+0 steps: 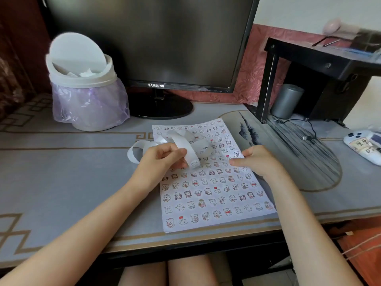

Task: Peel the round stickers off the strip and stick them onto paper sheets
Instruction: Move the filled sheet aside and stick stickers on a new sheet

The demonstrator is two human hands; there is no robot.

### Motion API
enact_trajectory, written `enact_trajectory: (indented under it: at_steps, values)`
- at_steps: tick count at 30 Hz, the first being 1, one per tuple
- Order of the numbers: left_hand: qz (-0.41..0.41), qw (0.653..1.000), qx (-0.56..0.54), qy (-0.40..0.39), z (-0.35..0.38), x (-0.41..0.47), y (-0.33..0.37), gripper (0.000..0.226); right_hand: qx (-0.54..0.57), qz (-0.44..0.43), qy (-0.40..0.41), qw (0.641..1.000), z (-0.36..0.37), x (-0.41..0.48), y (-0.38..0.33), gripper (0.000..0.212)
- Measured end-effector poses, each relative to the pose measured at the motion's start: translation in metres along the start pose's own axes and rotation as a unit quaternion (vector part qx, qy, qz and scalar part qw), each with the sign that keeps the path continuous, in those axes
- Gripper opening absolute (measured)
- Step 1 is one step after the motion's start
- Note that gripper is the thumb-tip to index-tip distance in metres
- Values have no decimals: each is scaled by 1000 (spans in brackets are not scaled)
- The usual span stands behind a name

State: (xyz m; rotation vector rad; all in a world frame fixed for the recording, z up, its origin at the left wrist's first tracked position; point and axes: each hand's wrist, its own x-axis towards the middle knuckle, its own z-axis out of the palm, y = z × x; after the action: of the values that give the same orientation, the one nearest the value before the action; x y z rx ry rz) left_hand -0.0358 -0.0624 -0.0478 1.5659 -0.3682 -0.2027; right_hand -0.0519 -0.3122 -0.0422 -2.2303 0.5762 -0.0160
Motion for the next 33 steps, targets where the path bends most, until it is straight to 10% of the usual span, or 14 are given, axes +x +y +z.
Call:
enact_trajectory:
  at_steps: [4,33]
  values:
    - [14,1000,-4,22,-2,2,-1,25,66,-19,19,997,-5,-2,-3,20]
    - [41,992,92,79,-5,3,-7,26,131,-13,-112,985,-47,25,9,8]
